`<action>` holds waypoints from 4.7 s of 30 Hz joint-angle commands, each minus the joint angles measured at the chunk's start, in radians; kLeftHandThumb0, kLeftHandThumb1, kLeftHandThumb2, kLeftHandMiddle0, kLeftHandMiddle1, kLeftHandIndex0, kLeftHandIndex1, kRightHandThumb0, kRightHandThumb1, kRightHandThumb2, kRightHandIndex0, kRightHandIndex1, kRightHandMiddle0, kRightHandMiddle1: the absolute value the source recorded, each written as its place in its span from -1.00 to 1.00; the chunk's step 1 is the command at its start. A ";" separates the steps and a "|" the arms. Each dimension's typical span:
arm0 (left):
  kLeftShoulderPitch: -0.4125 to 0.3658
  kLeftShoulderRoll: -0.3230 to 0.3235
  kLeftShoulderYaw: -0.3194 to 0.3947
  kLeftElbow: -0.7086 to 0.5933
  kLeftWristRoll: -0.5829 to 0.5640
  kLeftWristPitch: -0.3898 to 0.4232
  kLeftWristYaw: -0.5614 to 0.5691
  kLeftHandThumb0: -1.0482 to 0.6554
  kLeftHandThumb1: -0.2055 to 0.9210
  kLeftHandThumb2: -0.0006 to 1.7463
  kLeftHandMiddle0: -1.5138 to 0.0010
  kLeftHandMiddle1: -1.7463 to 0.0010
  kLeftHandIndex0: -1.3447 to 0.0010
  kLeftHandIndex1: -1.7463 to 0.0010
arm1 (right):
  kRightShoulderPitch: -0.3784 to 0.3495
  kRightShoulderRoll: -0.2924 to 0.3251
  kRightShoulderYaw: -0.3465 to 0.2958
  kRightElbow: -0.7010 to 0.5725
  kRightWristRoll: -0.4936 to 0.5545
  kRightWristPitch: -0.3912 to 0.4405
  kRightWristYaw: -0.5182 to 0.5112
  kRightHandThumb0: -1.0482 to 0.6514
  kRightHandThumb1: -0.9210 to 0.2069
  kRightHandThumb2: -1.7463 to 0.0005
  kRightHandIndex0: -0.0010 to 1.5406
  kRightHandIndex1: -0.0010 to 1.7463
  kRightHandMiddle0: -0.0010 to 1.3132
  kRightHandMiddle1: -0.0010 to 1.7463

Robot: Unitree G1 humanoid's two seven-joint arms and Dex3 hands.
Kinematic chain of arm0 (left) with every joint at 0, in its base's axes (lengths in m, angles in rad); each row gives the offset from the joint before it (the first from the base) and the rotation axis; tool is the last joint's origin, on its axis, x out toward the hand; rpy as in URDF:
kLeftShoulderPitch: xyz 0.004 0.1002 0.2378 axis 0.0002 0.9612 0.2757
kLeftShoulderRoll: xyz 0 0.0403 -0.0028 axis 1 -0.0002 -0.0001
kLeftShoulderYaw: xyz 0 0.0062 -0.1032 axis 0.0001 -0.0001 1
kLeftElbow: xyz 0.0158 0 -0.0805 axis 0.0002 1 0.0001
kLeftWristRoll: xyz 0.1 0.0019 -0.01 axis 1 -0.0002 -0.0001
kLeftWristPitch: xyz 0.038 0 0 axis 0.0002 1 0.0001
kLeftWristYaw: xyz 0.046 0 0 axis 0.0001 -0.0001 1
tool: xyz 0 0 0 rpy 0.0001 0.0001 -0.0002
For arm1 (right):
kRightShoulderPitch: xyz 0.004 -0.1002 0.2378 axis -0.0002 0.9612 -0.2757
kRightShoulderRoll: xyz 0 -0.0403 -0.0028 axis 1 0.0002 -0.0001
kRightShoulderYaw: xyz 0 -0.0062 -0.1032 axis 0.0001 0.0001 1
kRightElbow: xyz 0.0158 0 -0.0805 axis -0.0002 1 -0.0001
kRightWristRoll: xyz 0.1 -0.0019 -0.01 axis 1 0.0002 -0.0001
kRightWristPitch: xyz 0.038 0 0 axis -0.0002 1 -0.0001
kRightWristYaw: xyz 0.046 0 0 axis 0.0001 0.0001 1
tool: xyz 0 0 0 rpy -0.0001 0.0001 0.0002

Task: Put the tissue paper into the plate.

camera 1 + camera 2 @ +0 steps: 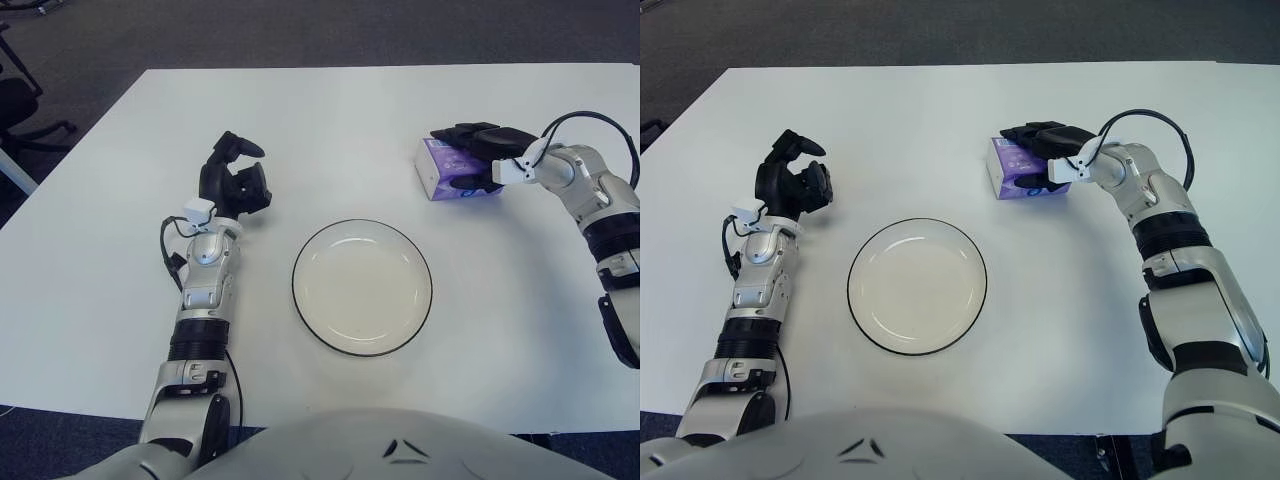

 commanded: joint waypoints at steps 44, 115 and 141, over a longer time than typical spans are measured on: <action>0.211 -0.089 -0.026 0.070 0.005 -0.005 0.025 -0.29 0.13 0.35 -0.71 -1.00 0.22 -1.00 | 0.135 0.094 0.096 0.105 -0.125 0.154 -0.457 0.19 0.11 -0.43 -0.20 0.69 -0.22 0.97; 0.162 -0.064 0.000 0.135 0.031 0.019 0.073 -0.29 0.15 0.33 -0.71 -1.00 0.23 -1.00 | 0.272 0.264 -0.115 -0.900 0.342 0.226 -0.071 0.23 0.61 -0.91 0.07 1.00 -0.06 1.00; 0.122 -0.060 0.005 0.210 0.055 0.034 0.098 -0.31 0.06 0.40 -0.73 -1.00 0.17 -1.00 | 0.290 0.237 -0.015 -0.920 0.552 0.071 0.249 0.23 0.61 -0.91 0.07 1.00 -0.05 0.99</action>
